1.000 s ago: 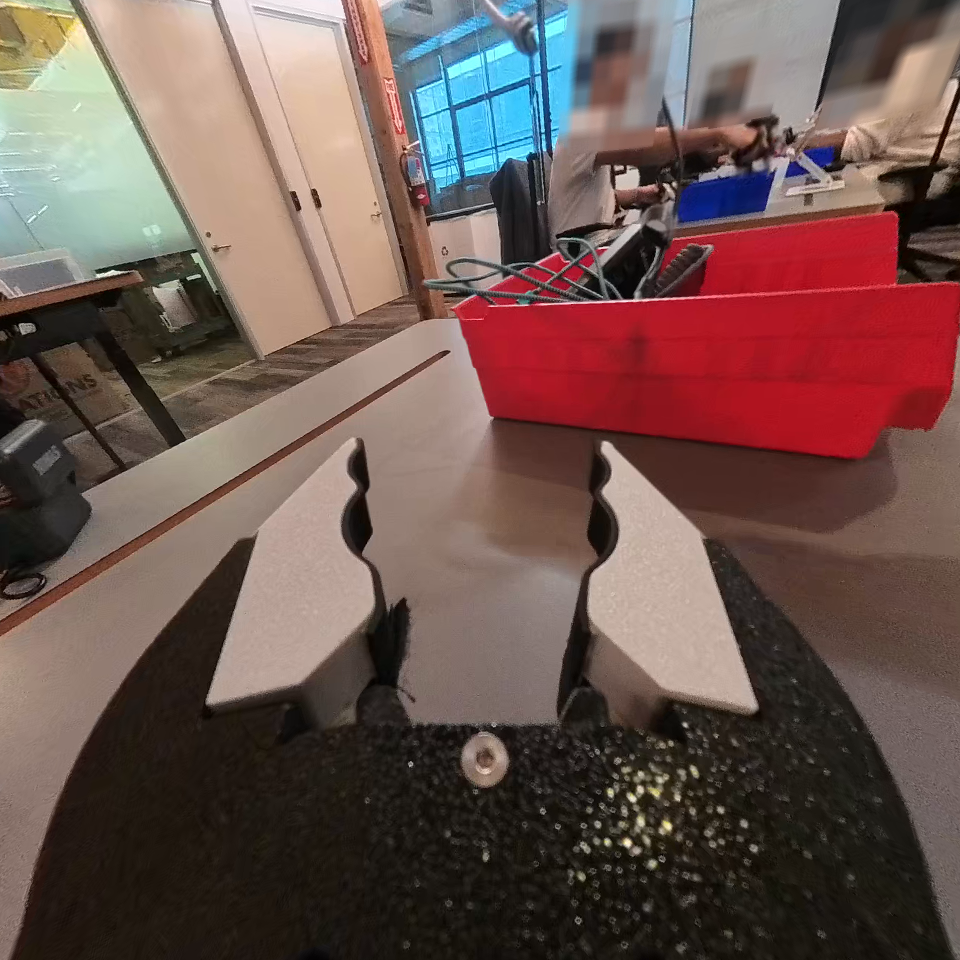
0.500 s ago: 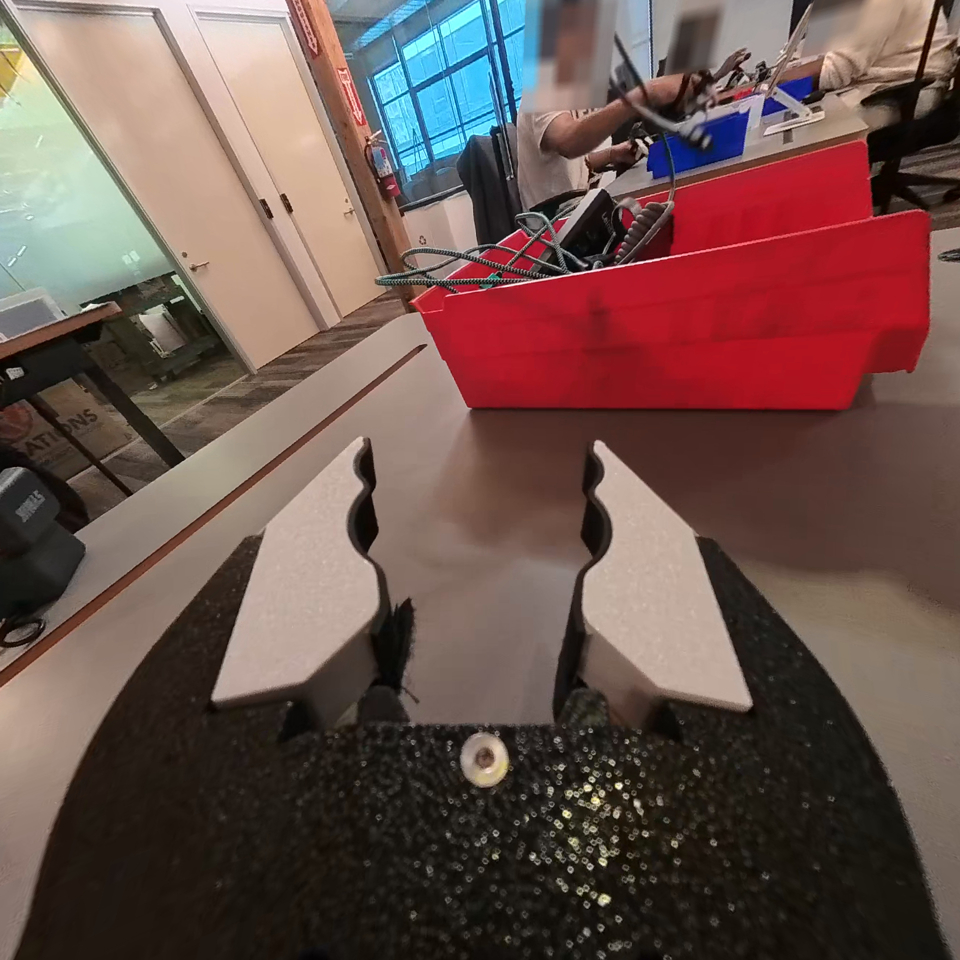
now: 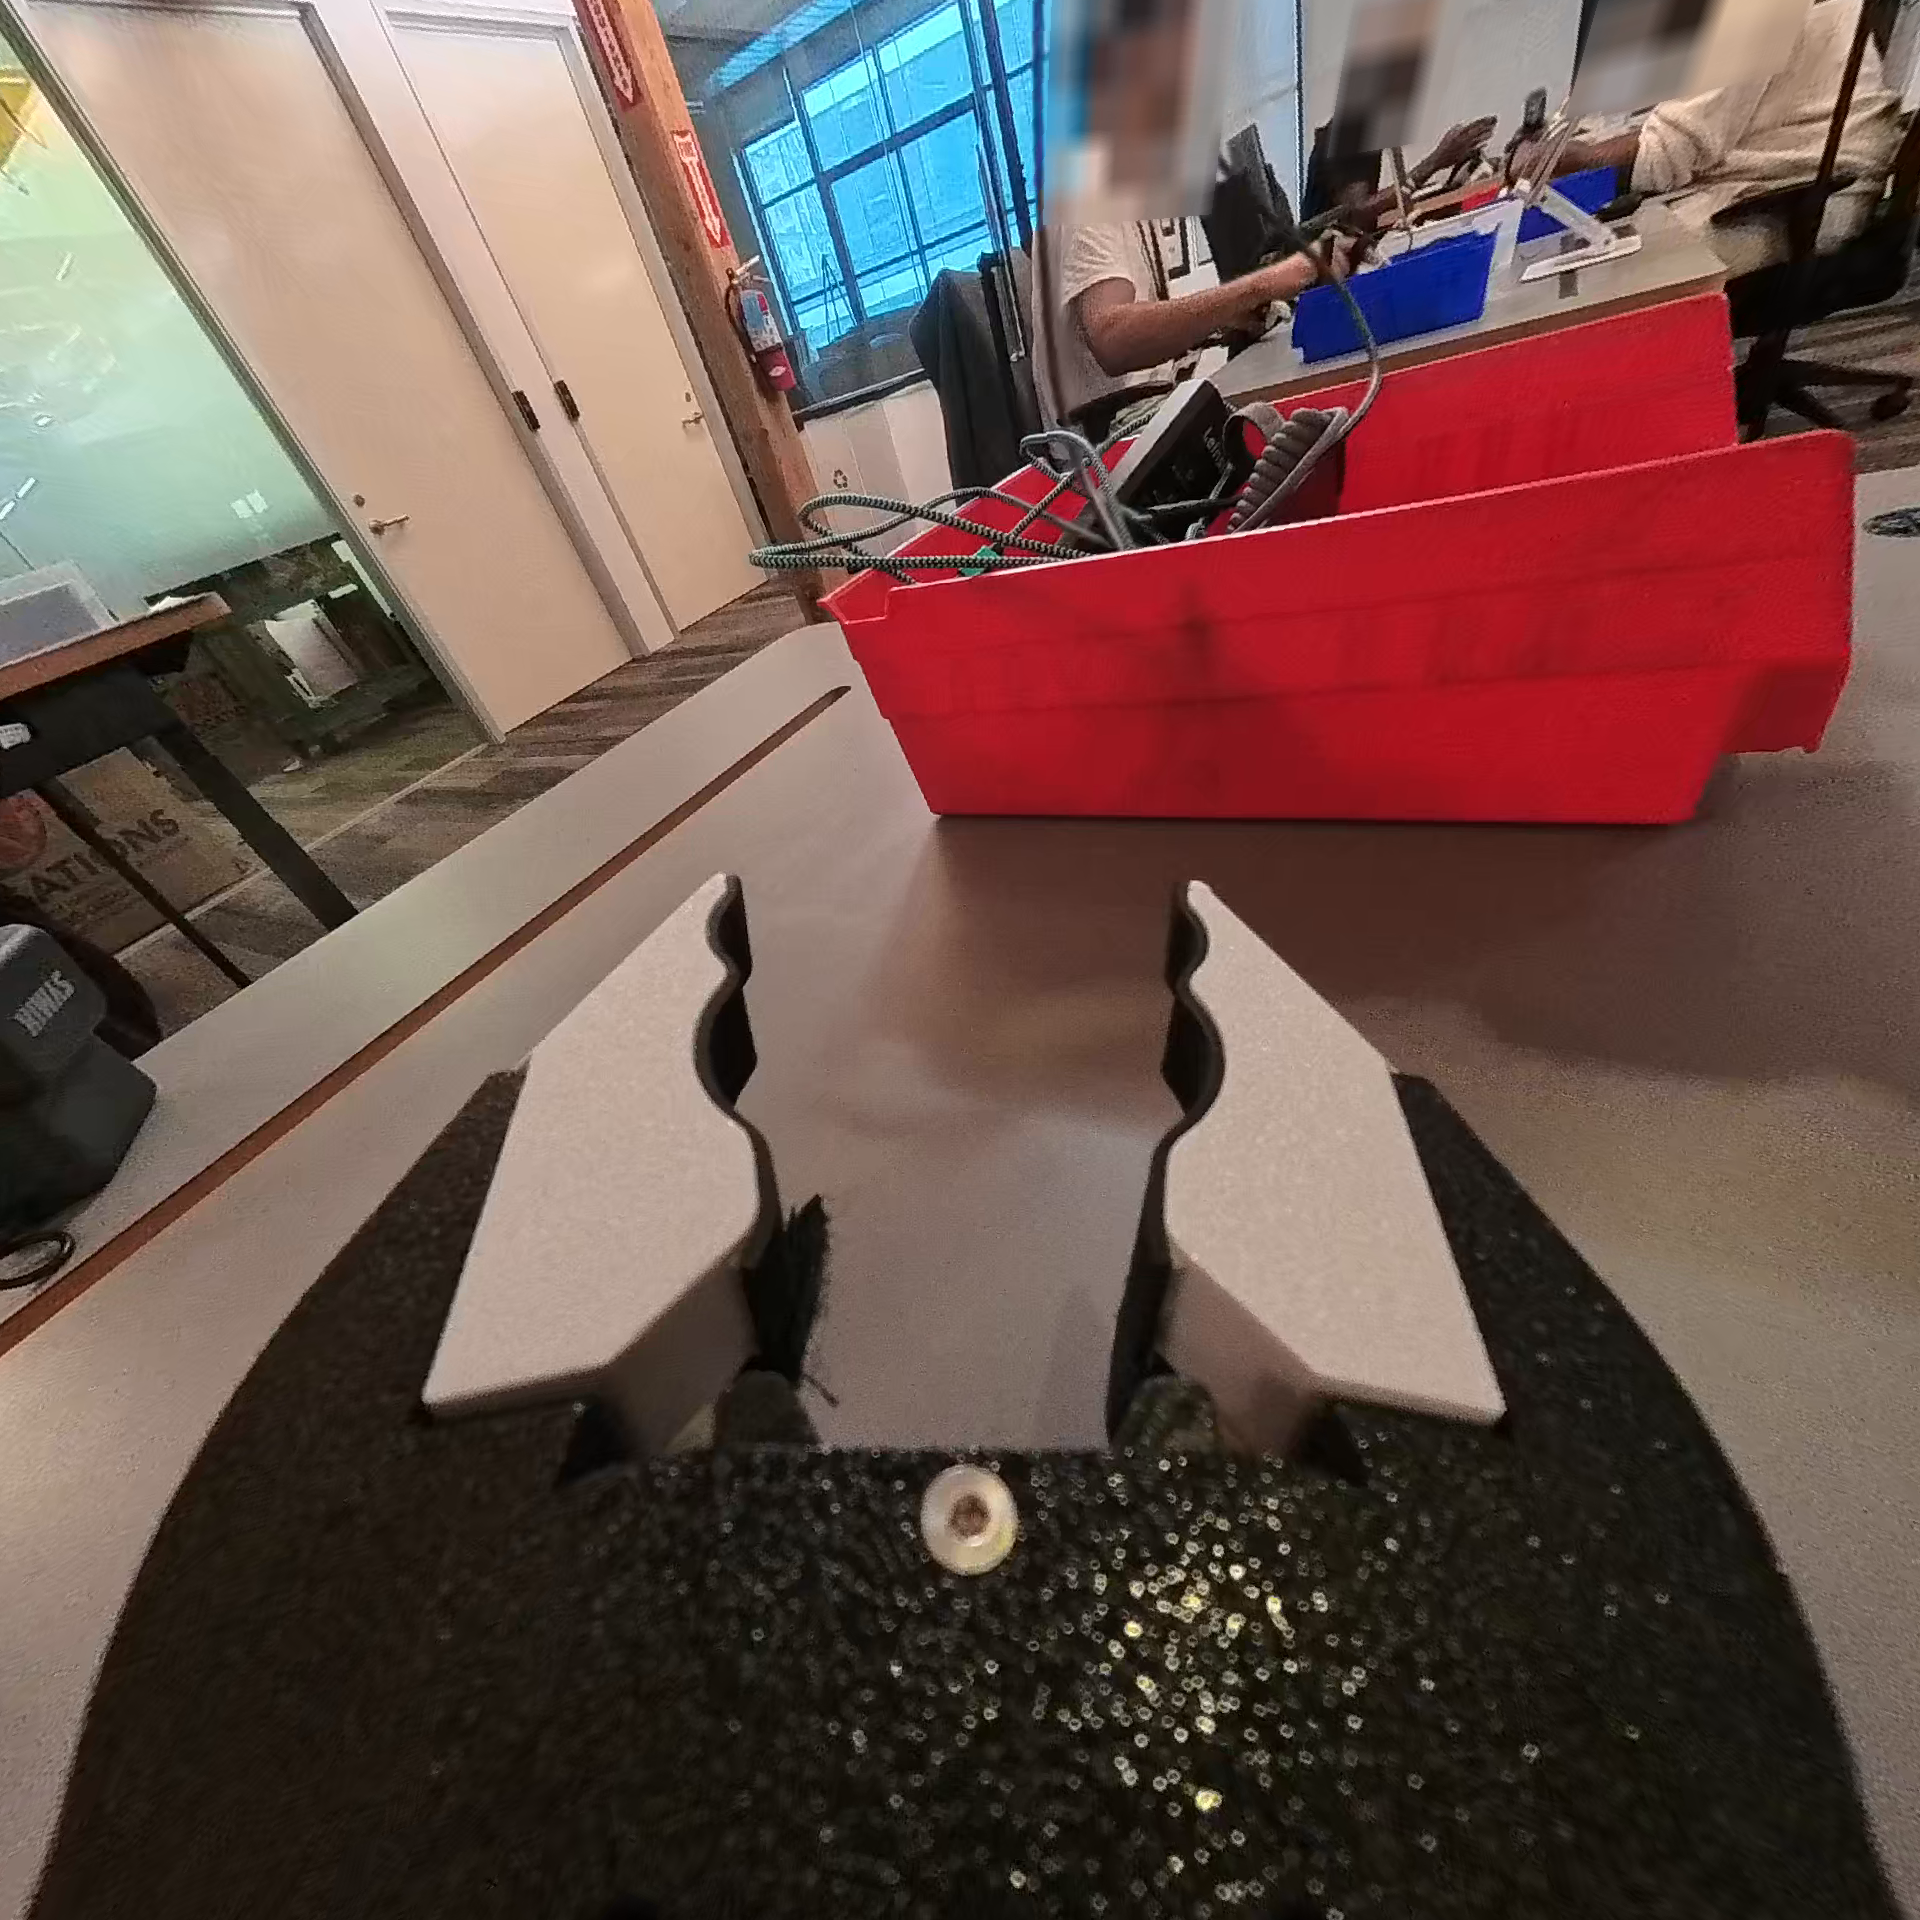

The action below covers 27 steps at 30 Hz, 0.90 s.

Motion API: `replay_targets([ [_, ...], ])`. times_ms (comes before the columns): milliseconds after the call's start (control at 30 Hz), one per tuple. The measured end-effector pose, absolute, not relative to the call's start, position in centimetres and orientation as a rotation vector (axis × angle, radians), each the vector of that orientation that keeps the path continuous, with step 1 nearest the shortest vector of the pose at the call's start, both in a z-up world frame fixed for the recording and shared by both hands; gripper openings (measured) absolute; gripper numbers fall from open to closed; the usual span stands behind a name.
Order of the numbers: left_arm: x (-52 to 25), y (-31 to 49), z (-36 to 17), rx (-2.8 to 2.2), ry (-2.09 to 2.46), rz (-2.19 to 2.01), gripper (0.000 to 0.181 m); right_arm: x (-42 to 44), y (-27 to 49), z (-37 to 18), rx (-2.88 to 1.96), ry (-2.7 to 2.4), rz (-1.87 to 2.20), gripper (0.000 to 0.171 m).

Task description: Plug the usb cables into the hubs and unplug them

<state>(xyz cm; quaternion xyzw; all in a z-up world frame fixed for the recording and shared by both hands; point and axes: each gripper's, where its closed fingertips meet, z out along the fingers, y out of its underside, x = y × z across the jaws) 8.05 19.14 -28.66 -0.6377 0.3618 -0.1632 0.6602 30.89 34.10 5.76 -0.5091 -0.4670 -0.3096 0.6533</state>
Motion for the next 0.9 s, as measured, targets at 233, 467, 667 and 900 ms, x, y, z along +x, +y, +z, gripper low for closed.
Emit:
replay_targets([
  [233, 8.2, 19.1, -28.7, -1.444, 0.826, -0.369, 0.078, 28.7, 33.3, -5.1, -1.263, -1.353, -0.638, 0.009],
  [467, 8.2, 19.1, -28.8, -1.444, 0.831, -0.368, 0.077, 28.5, 33.0, -18.5, -1.505, -1.784, -0.644, 0.009],
  [667, 8.3, 19.1, -28.9, -1.446, 0.843, -0.367, 0.076, 29.9, 32.2, -26.1, -1.788, -2.074, -0.669, 0.01],
  [900, 8.7, 19.0, -29.1, -1.442, 0.863, -0.367, 0.075, 29.0, 32.7, -28.8, -1.915, -2.06, -0.617, 0.01],
])
